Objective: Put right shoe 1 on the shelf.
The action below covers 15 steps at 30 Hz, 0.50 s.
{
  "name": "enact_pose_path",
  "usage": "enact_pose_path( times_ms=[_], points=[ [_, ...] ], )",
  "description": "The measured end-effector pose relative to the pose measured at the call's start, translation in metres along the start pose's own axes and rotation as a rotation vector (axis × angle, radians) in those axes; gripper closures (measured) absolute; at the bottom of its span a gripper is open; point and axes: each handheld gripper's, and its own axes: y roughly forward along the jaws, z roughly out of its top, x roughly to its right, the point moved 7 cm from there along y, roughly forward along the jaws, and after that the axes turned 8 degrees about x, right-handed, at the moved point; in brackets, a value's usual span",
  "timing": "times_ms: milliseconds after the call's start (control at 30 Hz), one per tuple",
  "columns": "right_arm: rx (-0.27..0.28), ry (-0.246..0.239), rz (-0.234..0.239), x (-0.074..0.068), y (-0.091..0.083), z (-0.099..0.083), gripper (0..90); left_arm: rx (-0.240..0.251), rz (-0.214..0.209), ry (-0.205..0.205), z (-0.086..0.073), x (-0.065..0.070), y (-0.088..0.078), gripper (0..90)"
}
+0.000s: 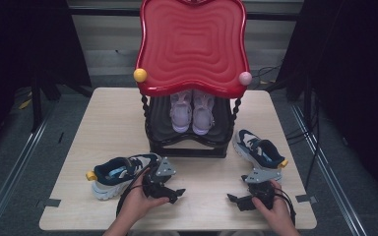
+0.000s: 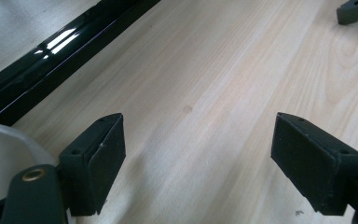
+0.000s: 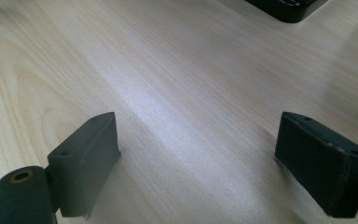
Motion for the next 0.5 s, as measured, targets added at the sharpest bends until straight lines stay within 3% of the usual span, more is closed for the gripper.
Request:
enact_pose_path(
  times_ms=[500],
  points=[
    [0.000,0.001,0.004,0.000,0.000,0.000,12.4,-0.040,-0.009,0.044,0.023,-0.007,-0.041,19.3]
  ],
)
